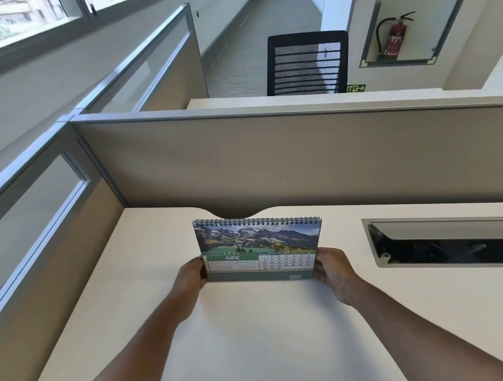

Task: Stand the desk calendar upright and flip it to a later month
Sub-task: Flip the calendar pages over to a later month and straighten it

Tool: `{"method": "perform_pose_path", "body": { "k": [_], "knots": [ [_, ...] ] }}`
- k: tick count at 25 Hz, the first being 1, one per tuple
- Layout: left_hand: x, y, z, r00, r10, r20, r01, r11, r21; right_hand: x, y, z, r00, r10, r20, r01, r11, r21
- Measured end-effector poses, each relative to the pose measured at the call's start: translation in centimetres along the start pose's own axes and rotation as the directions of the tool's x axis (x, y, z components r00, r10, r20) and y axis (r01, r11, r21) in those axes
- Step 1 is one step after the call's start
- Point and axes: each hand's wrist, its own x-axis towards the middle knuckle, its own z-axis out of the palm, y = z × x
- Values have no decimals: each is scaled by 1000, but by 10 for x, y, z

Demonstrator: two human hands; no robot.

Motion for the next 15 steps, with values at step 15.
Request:
{"method": "perform_pose_path", "body": {
  "k": [15],
  "knots": [
    [-14, 1, 7, 993, 0, -118, -20, 986, -166, -21, -4, -8, 996, -48, -70, 55, 994, 97]
  ]
}}
